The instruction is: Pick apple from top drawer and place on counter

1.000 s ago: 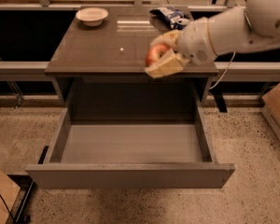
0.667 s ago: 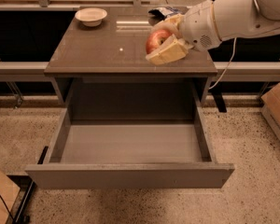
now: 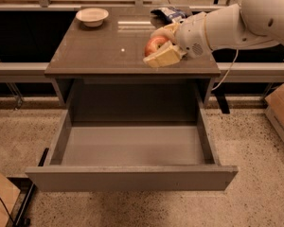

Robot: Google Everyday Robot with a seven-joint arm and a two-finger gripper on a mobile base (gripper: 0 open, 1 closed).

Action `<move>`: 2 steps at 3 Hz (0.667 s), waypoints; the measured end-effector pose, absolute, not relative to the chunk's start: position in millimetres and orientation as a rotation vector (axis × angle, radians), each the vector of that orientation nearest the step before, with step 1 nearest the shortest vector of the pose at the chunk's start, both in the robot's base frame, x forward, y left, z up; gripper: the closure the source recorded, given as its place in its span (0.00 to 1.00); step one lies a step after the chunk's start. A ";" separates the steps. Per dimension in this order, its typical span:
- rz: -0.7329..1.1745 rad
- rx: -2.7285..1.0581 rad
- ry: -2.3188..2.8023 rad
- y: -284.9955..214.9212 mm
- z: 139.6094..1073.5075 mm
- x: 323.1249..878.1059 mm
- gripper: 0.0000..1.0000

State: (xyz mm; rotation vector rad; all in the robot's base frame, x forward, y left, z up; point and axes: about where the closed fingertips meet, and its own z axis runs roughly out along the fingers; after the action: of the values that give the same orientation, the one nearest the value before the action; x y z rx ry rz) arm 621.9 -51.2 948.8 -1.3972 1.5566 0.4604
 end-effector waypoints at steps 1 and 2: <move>0.459 -1.348 1.596 -47.4 931.3 661.2 1.00; 0.489 -1.325 1.643 -44.2 910.3 690.4 1.00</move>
Offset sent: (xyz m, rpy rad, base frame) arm 0.1073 0.0056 -0.0645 0.0271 0.1302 -0.0944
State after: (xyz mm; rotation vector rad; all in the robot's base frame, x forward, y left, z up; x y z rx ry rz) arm 690.4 -44.2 910.3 -1.3253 1.6426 0.4888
